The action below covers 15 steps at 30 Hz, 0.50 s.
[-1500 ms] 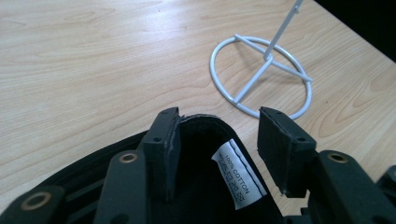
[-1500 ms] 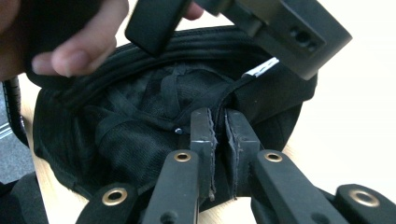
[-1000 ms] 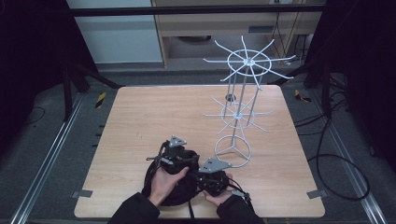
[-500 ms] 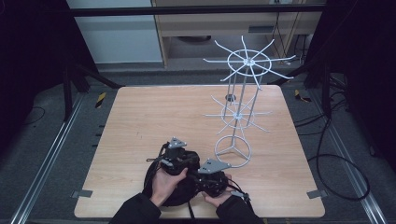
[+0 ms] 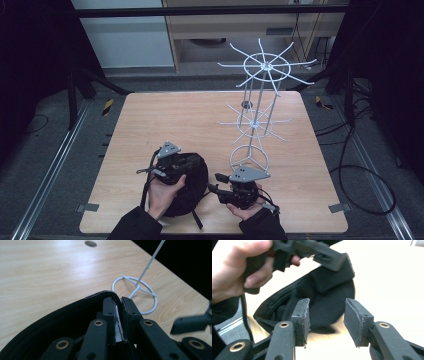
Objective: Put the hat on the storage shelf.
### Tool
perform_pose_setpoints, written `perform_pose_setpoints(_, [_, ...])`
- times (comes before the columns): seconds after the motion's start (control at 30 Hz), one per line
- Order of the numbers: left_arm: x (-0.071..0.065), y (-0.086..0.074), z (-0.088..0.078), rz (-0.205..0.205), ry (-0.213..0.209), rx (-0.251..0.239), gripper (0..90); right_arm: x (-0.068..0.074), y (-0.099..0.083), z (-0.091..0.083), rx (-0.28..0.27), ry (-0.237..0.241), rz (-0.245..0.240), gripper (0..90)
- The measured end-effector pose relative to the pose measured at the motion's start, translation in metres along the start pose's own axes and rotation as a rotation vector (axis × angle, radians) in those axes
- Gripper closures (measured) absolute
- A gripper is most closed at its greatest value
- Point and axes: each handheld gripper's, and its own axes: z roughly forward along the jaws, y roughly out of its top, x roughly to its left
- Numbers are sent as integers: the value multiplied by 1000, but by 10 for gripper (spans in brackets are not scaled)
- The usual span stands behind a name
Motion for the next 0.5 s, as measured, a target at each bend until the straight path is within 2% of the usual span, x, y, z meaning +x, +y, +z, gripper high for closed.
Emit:
perform_pose_setpoints(0.03, [-1, 2, -4, 4, -6, -10, 819, -4, 3, -4, -16, -10, 2, 536])
perform_pose_setpoints(0.2, [-9, 9, -21, 36, -29, -76, 819, -9, 4, -1, -6, -17, 19, 513])
perform_pose_setpoints(0.23, [-14, 13, -26, 46, -46, -98, 819, -10, 4, 3, 4, 0, 33, 497])
perform_pose_setpoints(0.3, [-17, 14, -28, 51, -55, -108, 819, -9, 3, 6, 9, 7, 34, 487])
perform_pose_setpoints(0.37, [-26, 19, -32, 72, -75, -136, 820, -7, 3, 14, 19, 19, 28, 438])
perform_pose_setpoints(0.43, [-31, 21, -33, 86, -88, -143, 820, -5, 3, 17, 13, 32, 34, 428])
perform_pose_setpoints(0.47, [-31, 21, -33, 86, -88, -143, 820, -5, 3, 17, 13, 32, 34, 428])
perform_pose_setpoints(0.5, [-35, 22, -34, 103, -93, -152, 820, -6, 3, 19, 3, 46, 42, 482])
